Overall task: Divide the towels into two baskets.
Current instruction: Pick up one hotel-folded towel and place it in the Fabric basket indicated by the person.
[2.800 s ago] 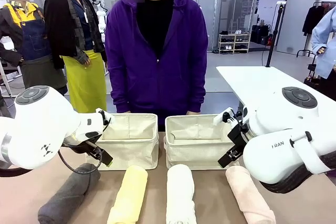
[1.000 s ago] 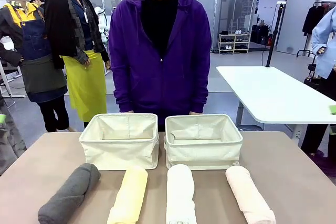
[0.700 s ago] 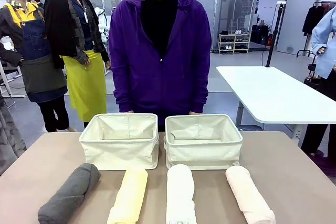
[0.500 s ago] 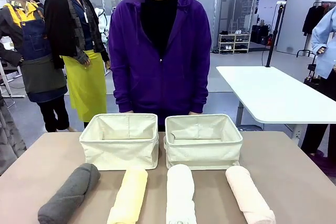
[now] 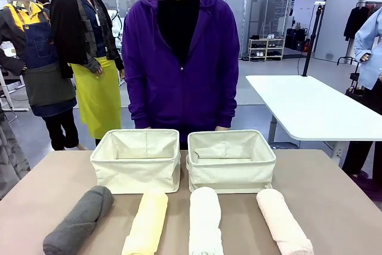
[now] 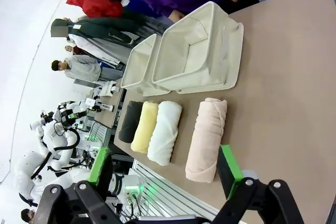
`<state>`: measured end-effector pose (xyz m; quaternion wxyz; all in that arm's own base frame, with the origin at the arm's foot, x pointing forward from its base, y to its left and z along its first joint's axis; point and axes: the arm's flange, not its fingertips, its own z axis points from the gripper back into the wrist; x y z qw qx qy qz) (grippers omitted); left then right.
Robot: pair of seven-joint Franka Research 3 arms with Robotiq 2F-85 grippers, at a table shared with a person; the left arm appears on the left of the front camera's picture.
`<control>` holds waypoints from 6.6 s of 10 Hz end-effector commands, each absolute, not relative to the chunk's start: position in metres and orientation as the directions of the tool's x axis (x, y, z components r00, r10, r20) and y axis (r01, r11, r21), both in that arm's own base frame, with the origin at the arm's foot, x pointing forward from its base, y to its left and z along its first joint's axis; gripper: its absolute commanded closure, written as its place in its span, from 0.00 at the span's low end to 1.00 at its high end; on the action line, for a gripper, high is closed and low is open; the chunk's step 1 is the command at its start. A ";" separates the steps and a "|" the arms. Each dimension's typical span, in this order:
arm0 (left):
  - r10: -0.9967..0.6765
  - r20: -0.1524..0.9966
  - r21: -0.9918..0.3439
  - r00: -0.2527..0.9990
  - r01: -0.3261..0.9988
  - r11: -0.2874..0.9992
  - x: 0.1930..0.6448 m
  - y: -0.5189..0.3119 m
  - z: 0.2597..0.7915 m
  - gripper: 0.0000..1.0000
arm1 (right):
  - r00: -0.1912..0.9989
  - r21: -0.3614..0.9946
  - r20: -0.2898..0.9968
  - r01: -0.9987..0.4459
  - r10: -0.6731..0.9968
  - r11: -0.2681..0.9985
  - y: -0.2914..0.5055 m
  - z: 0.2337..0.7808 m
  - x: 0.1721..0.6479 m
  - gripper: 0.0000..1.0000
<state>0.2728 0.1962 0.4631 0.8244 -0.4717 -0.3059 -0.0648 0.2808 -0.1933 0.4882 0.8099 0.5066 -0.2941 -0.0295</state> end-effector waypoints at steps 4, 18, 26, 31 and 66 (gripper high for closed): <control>0.175 0.582 -0.734 0.794 0.420 0.534 0.273 0.197 0.464 0.00 | 0.814 0.832 0.469 -0.276 -0.344 0.482 -0.193 0.490 0.280 0.00; 0.175 0.582 -0.734 0.794 0.420 0.534 0.273 0.197 0.464 0.00 | 0.814 0.832 0.469 -0.276 -0.344 0.482 -0.193 0.490 0.280 0.00; 0.175 0.582 -0.734 0.794 0.420 0.534 0.273 0.197 0.464 0.00 | 0.814 0.832 0.469 -0.276 -0.344 0.482 -0.193 0.490 0.280 0.00; 0.175 0.582 -0.734 0.794 0.420 0.534 0.273 0.197 0.464 0.00 | 0.912 0.675 0.405 -0.245 -0.071 0.696 -0.082 0.497 0.334 0.00; 0.175 0.582 -0.734 0.794 0.420 0.534 0.273 0.197 0.464 0.00 | 0.966 0.105 0.141 -0.232 0.217 0.967 0.146 0.319 0.376 0.63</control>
